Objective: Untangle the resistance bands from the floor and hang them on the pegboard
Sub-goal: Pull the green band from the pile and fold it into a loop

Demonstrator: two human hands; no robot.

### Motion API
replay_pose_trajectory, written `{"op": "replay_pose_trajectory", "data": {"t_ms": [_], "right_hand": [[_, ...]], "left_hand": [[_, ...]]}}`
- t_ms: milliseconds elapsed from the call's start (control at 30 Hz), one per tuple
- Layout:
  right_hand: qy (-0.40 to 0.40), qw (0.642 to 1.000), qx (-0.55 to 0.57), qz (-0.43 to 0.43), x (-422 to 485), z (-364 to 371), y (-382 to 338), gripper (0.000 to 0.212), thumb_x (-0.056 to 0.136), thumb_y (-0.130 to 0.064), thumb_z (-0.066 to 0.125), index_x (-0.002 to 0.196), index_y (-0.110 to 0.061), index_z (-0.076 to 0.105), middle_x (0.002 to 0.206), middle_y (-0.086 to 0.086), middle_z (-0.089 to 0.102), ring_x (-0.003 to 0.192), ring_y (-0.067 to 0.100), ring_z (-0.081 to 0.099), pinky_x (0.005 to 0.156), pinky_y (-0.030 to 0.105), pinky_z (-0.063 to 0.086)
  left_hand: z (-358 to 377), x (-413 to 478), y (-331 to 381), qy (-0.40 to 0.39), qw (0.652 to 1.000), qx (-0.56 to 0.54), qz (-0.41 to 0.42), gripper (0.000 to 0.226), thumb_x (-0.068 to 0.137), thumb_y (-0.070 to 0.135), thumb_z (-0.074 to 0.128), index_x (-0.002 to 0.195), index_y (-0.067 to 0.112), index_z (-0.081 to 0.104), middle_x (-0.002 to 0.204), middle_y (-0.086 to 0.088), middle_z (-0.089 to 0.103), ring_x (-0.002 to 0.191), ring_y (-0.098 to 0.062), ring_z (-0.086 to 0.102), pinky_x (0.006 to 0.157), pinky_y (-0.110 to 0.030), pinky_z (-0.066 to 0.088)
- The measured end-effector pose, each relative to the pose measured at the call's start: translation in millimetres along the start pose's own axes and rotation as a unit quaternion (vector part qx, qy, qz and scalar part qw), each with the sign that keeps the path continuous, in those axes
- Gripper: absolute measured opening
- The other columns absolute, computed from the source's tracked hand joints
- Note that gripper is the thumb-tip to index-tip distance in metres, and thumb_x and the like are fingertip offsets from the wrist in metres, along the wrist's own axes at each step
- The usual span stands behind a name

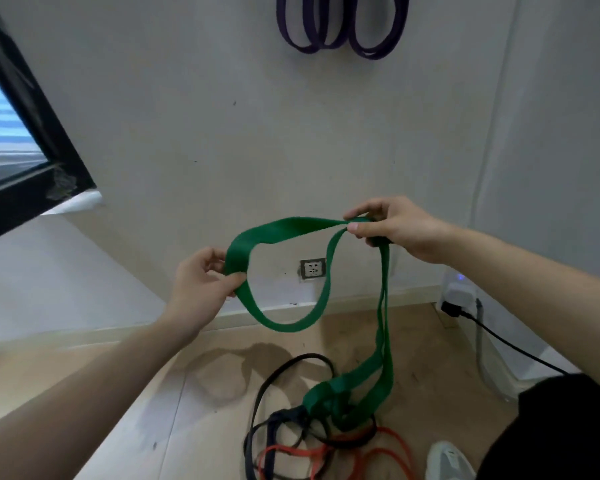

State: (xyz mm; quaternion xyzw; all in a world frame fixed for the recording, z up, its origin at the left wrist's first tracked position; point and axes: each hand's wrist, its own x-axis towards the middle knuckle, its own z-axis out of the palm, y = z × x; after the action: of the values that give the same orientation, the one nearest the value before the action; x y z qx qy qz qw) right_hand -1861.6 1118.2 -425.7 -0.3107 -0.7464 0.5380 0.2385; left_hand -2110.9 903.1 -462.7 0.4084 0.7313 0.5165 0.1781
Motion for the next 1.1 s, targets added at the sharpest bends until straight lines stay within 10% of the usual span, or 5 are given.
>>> {"op": "replay_pose_trajectory", "data": {"t_ms": [333,567,967,1100], "right_hand": [[0.028,0.999,0.026,-0.002,-4.7,1.9,-7.7,0.025,0.088,-0.012,0.075,0.112,-0.009,0.070,0.079,0.004,0.066,0.068,0.018,0.056,0.071,0.027,0.052],[-0.061,0.996,-0.025,-0.054,-9.4,5.7,-13.0,0.038,0.083,0.003,0.075,0.114,-0.018,0.070,0.100,0.007,0.075,0.089,0.015,0.071,0.079,0.021,0.055],[-0.198,0.956,-0.202,-0.077,-26.9,44.3,-26.2,0.045,0.088,-0.004,0.072,0.127,-0.020,0.056,0.114,0.005,0.072,0.103,0.019,0.070,0.096,0.042,0.056],[-0.223,0.953,-0.189,-0.081,-29.5,58.3,-26.1,0.042,0.089,-0.002,0.070,0.126,-0.014,0.053,0.114,0.007,0.073,0.105,0.022,0.070,0.099,0.045,0.054]], "left_hand": [[-8.4,-0.7,-8.8,-0.040,0.991,0.125,-0.036,0.036,0.085,0.014,0.074,0.120,0.022,0.068,0.103,0.003,0.073,0.072,-0.023,0.072,0.087,-0.049,0.059],[-5.0,-5.1,-10.6,-0.133,0.974,0.167,-0.076,0.054,0.081,0.023,0.084,0.130,0.023,0.061,0.120,0.000,0.066,0.100,-0.023,0.069,0.099,-0.042,0.053],[34.6,-20.3,19.1,-0.219,0.961,0.126,0.113,0.080,0.082,0.042,0.080,0.151,0.027,0.041,0.136,0.015,0.054,0.125,-0.003,0.050,0.103,-0.021,0.039],[40.5,-20.7,21.9,-0.241,0.954,0.125,0.127,0.052,0.085,0.040,0.078,0.131,0.025,0.060,0.120,0.011,0.067,0.111,-0.006,0.062,0.095,-0.023,0.046]]}}
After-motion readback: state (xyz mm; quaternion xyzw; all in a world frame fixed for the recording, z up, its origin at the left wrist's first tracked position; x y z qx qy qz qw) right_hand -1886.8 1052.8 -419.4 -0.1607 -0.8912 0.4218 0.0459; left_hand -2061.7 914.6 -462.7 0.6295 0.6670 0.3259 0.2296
